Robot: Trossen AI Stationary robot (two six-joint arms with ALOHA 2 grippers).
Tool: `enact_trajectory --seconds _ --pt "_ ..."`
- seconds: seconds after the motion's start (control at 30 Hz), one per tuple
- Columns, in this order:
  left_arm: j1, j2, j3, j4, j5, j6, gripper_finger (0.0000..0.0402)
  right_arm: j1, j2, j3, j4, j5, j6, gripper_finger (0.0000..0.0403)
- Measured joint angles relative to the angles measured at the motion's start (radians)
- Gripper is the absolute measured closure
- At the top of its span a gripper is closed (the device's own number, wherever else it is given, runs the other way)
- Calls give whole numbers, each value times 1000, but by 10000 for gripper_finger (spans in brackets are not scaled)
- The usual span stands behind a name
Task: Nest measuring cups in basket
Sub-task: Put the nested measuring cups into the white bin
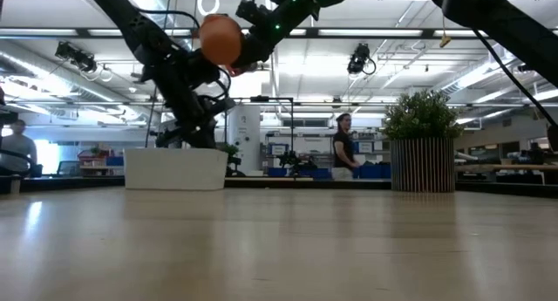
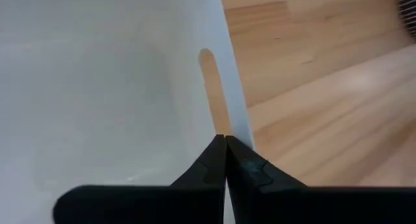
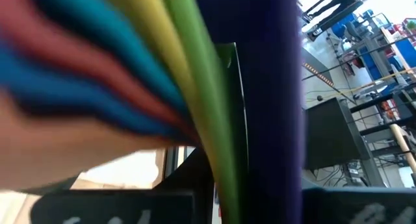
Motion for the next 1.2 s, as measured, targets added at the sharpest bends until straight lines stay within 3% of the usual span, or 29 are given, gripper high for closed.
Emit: enact_trajectory --seconds 0.2,0.8,1.03,1.2 --pt "-6 -2 0 4 11 8 388 0 -1 0 -7 6 -9 352" --pt "137 -37 0 -143 -41 119 388 -5 -18 0 -82 117 -28 352" --pt "238 -172 0 -174 -53 201 388 0 -18 0 -108 152 -30 352" --pt "299 -297 1 -275 -211 285 388 9 -18 0 -108 140 -30 352"
